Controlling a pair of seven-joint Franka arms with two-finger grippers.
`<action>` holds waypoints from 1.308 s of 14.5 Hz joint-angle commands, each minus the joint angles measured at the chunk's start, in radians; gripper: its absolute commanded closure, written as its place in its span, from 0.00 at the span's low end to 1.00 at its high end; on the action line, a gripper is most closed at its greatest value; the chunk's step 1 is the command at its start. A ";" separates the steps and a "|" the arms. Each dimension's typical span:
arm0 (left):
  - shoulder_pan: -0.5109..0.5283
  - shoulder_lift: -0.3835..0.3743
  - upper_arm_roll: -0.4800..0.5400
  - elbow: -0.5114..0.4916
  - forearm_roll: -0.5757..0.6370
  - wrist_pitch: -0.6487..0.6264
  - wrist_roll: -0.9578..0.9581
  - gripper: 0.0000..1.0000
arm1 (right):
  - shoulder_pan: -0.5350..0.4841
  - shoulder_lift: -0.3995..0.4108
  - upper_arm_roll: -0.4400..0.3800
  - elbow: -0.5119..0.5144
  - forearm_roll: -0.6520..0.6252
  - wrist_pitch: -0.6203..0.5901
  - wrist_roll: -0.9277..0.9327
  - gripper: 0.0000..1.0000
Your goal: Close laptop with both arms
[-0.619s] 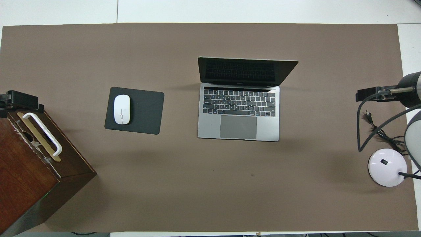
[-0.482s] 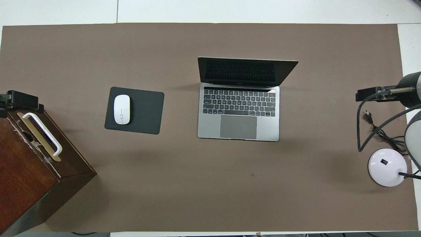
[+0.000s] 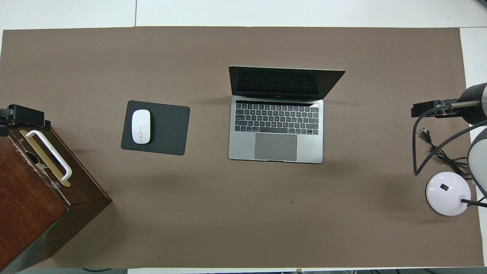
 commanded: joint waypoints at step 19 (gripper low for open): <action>0.004 -0.022 -0.003 -0.029 0.018 0.042 -0.027 0.00 | 0.049 0.473 0.084 0.567 -0.038 0.100 -0.054 1.00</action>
